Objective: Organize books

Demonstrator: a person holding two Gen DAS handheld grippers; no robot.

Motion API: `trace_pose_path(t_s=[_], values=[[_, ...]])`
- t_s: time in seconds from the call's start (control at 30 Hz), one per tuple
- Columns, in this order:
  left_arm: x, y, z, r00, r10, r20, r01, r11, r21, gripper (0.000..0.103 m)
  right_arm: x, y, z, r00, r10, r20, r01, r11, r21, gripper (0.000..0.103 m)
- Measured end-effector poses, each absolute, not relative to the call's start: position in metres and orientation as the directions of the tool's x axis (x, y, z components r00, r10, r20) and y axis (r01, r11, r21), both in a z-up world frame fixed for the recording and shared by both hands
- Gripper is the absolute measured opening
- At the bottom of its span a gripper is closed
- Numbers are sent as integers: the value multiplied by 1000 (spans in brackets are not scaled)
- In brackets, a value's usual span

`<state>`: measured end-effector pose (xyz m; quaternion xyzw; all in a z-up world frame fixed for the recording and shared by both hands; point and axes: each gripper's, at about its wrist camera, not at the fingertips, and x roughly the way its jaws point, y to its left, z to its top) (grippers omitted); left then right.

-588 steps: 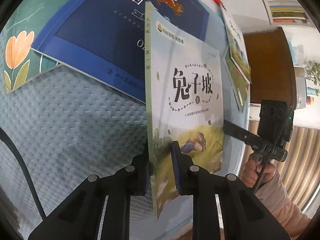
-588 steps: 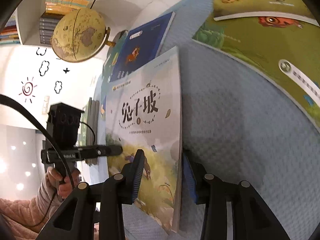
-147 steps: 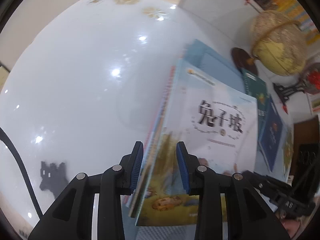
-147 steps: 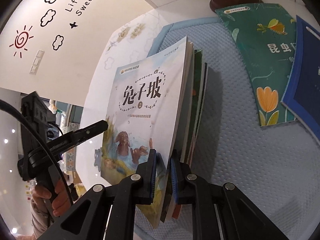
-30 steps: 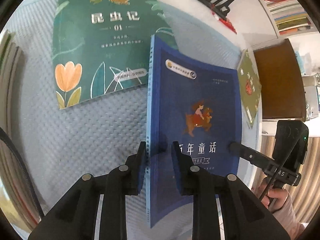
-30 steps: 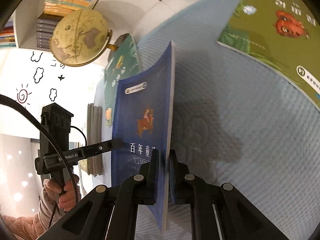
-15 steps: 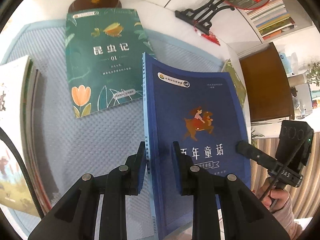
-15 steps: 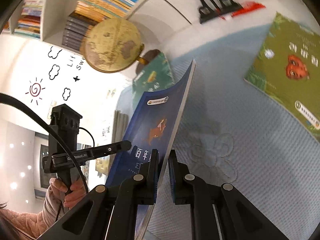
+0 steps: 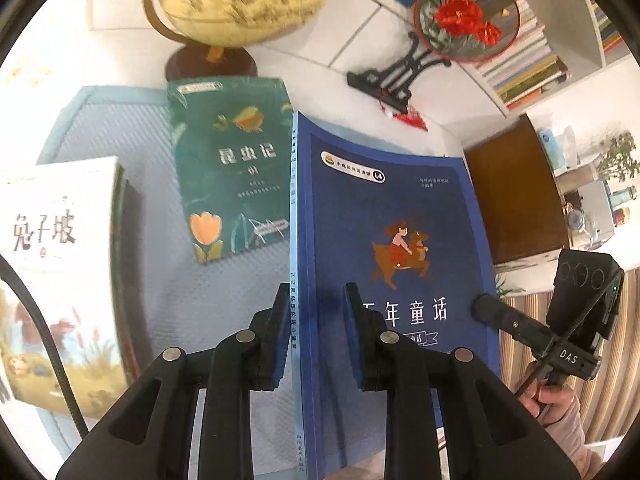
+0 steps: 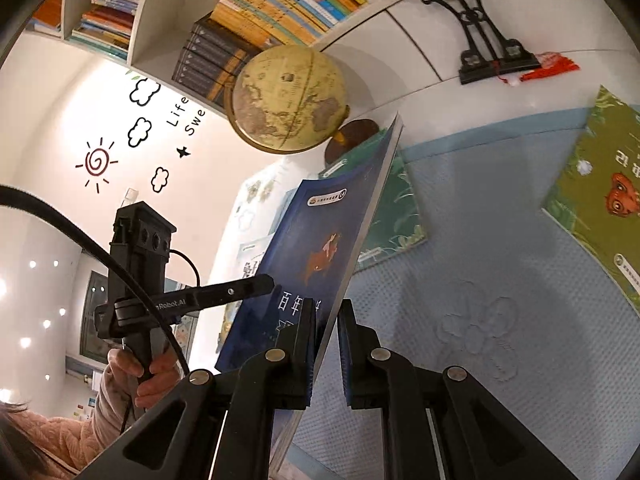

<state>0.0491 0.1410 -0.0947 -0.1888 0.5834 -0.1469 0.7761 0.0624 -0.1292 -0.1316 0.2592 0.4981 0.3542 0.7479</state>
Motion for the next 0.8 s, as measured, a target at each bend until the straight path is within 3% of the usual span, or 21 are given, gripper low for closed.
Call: trace_pose_path(t_s=[0.8], values=[[22,291,-76,402,-350,-846,-137,890,-434,21,74,27,-109,137,838,-528,-429,530,731,11]])
